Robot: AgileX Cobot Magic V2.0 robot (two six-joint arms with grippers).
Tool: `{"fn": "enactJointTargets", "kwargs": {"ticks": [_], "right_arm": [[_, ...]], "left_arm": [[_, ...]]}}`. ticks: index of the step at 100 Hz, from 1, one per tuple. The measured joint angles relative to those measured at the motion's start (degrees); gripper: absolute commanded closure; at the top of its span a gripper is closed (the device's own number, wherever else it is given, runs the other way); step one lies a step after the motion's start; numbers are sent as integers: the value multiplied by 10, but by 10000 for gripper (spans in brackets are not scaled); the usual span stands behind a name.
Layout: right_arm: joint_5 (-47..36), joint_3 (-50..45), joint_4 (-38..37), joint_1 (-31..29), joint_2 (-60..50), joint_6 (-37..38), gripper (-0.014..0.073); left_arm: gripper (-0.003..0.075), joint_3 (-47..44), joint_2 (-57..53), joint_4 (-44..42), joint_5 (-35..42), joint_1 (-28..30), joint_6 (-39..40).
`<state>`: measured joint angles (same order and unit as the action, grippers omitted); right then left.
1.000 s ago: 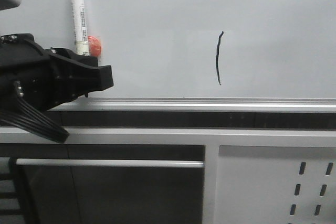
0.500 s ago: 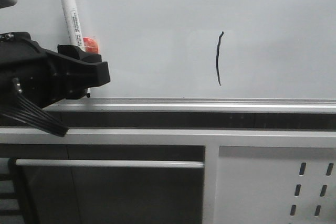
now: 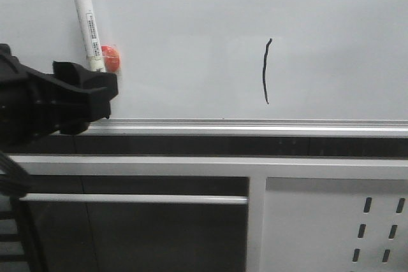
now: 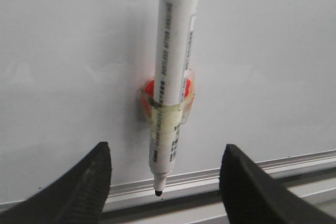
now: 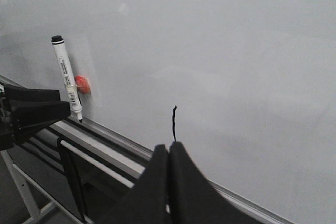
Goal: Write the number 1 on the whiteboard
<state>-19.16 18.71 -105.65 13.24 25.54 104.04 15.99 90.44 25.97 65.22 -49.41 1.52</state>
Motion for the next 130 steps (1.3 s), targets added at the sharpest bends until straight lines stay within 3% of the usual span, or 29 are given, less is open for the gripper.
{"fn": "enactJointTargets", "kwargs": {"ticks": [8, 13, 43, 76, 92, 106, 121, 130], "right_arm": [[0, 0, 0, 0, -3, 0, 673], [0, 0, 0, 0, -7, 0, 673], [0, 0, 0, 0, -19, 0, 673], [0, 0, 0, 0, -74, -28, 673], [0, 0, 0, 0, -126, -32, 673], [-1, 0, 0, 0, -176, -32, 673], [-18, 0, 0, 0, -219, -32, 673], [-44, 0, 0, 0, -232, -32, 673]], "left_arm": [[589, -20, -37, 1, 0, -11, 0], [742, -34, -60, -2, 0, -21, 0], [738, -138, -214, -18, 0, -57, -31], [738, -162, -459, 38, 5, -57, -269], [738, -162, -571, 122, 2, -57, -367], [738, -159, -653, 173, -71, -57, -478], [738, -121, -702, 217, -249, -57, -631], [738, -102, -709, 238, -307, -57, -686]]}}
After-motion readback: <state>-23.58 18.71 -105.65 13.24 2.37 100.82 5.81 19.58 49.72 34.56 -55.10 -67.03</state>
